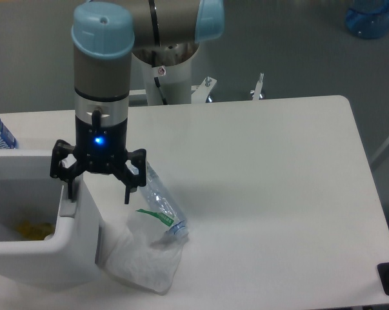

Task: Open the trash can
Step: 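Hold the gripper at the lid edge while the lid swings open, then raise the gripper away from the open trash can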

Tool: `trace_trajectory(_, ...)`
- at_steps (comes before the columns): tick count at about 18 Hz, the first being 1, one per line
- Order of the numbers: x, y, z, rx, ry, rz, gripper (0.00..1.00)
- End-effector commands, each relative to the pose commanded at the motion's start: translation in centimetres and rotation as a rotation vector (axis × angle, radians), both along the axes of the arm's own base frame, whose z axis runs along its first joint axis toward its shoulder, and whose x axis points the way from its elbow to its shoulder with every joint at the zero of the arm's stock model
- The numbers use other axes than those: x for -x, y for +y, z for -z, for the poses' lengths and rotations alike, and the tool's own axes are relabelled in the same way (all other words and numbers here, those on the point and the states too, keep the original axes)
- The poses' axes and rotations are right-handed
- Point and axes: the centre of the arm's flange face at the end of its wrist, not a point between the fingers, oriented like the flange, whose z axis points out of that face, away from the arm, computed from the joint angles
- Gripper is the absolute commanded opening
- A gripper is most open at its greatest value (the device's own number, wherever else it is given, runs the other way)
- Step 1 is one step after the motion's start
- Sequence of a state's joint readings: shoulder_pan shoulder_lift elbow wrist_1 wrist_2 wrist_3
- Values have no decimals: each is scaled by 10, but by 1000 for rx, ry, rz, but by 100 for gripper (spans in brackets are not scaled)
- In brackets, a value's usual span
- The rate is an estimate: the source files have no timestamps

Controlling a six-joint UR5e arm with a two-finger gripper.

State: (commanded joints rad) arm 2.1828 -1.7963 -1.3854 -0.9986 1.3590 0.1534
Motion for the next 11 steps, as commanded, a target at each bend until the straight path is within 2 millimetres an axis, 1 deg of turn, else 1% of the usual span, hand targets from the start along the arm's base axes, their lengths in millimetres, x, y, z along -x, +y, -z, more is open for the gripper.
trace_trajectory(1, 6, -3, -8, -2, 25, -17, 100)
trace_trajectory(2, 18, -9, -14, 5, 60, -42, 100)
trace_trajectory(3, 30, -17, -16, 28, 102, -52, 100)
trace_trajectory(5, 43, -30, -21, 73, 180, -16, 100)
trace_trajectory(8, 60, -45, -22, 120, 224, 27, 100)
trace_trajectory(10, 73, -59, -19, 183, 233, 32, 100)
trace_trajectory(11, 74, -63, -20, 206, 243, 55, 100)
